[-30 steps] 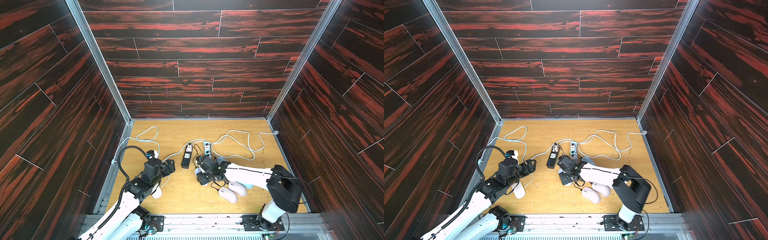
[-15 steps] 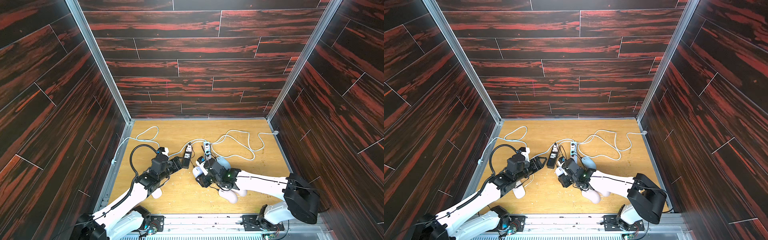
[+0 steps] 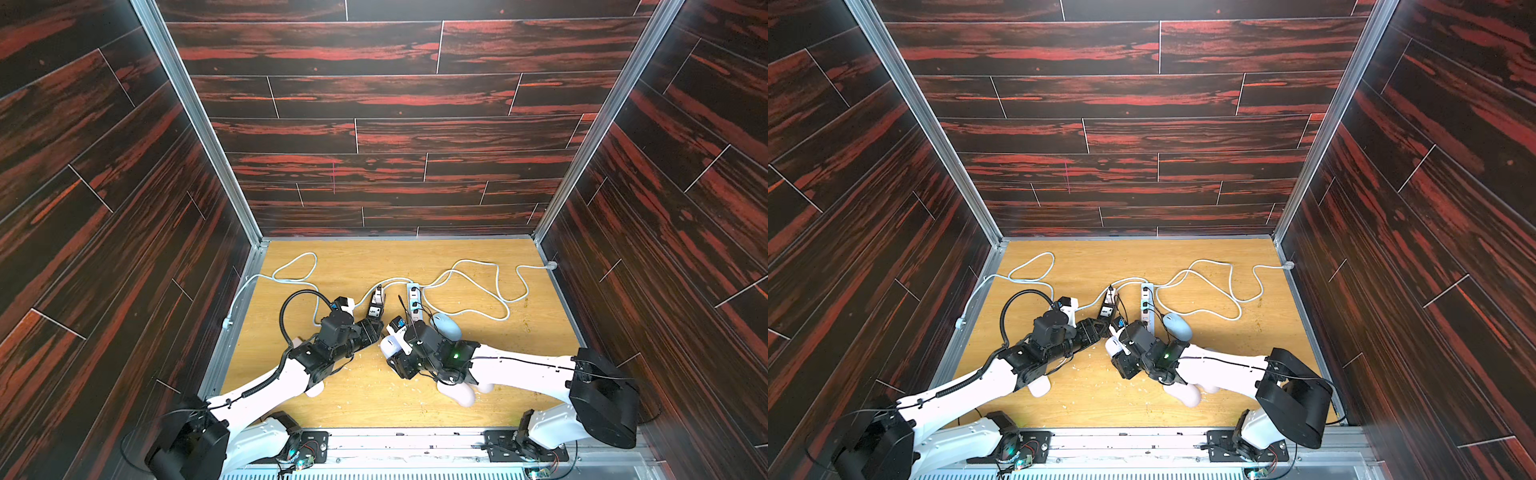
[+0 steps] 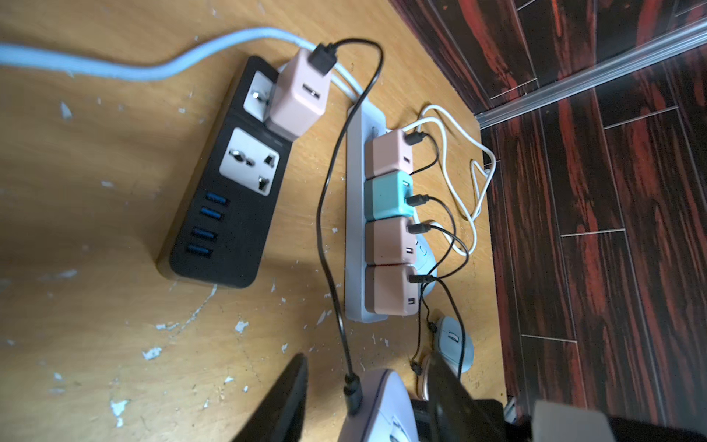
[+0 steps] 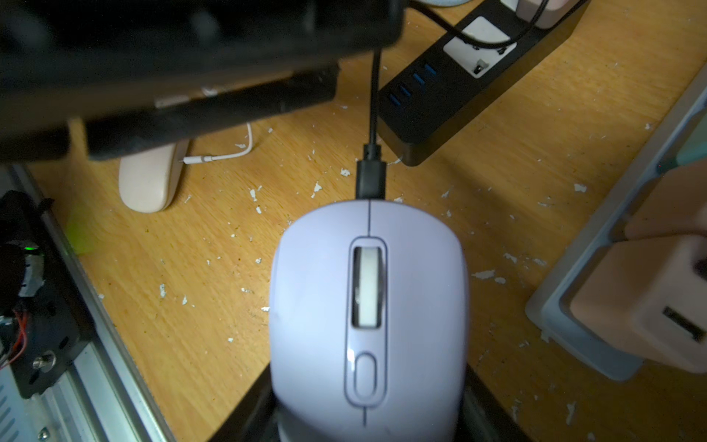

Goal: Unplug the wireless mouse
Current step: Remove the power cord from the mouse.

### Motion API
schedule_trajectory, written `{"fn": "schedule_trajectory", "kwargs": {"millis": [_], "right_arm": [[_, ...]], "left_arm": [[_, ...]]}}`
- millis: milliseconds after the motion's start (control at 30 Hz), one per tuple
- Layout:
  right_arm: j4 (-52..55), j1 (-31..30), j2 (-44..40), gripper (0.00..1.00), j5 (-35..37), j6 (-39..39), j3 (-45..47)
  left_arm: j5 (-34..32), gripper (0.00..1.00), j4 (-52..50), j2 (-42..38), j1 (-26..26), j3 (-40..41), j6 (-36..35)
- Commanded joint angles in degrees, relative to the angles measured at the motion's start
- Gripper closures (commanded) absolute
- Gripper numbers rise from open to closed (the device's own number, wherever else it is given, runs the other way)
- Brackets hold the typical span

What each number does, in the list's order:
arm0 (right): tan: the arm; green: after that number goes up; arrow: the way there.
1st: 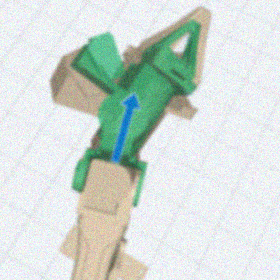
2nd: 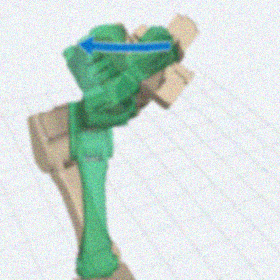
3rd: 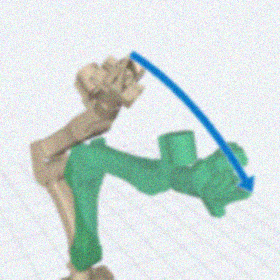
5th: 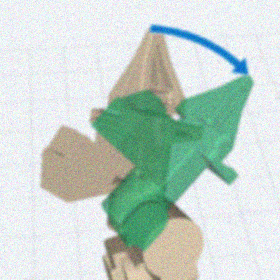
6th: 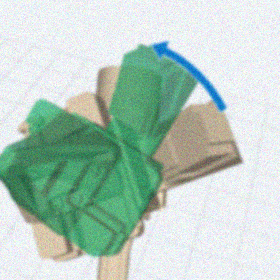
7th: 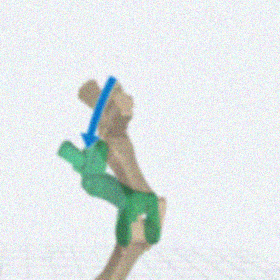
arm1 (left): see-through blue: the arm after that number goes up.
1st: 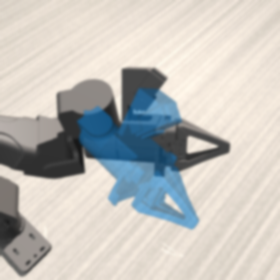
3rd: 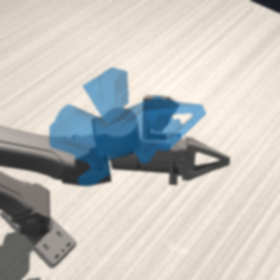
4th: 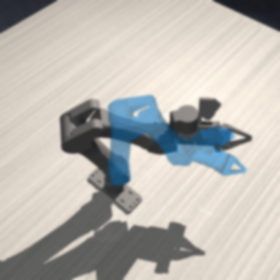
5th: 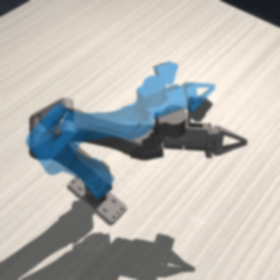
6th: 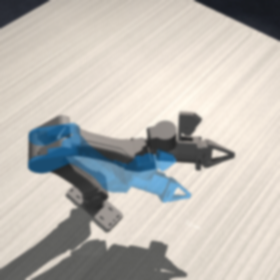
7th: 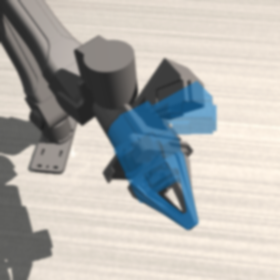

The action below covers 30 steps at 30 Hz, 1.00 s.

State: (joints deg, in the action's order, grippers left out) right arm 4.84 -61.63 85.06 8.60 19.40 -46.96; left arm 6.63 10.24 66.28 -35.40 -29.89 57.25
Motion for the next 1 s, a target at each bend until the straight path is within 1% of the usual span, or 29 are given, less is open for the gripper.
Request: {"fn": "schedule_trajectory", "kwargs": {"millis": [0, 100, 200, 300, 400, 733, 800, 867, 967], "right_arm": [[-1.33, -0.59, -1.65, 0.77, 0.64, -0.37, 0.33], [-1.07, -0.85, -1.65, 0.78, 0.83, -0.28, 0.29], [-0.98, -0.97, -1.56, 0.78, 0.98, -0.24, 0.20], [-0.80, -1.16, -1.45, 0.78, 0.98, -0.22, 0.24], [-0.91, -1.30, -1.47, 0.78, 0.98, -0.20, 0.28], [-0.72, -1.66, -1.54, 0.79, 0.98, -0.01, 0.38], [-0.72, -1.72, -1.56, 0.79, 0.98, -0.01, 0.41], [-0.56, -1.74, -1.47, 0.80, 1.15, -0.04, 0.47], [-0.41, -1.77, -1.56, 0.80, 1.29, 0.03, 0.47]], "left_arm": [[-0.95, 0.55, 1.65, 2.32, -0.21, -1.13, 0.62], [-1.01, 0.63, 1.79, 3.73, -0.37, -2.06, 0.52], [-2.02, 0.68, 1.10, 4.03, -0.37, -2.53, 0.29], [-2.50, 0.75, 0.60, 4.36, -0.37, -2.97, 0.05], [-2.59, 0.79, 0.44, 4.80, -0.35, -3.06, -0.05], [-2.59, 0.88, 0.55, 6.14, -0.36, -3.59, -0.16], [-2.57, 0.92, 0.45, 6.30, -0.35, -3.75, -0.12], [-2.53, 0.99, 0.35, 6.32, -0.41, -3.81, -0.17], [-2.86, 1.00, -0.19, 5.88, -0.25, -3.94, -0.31]]}}
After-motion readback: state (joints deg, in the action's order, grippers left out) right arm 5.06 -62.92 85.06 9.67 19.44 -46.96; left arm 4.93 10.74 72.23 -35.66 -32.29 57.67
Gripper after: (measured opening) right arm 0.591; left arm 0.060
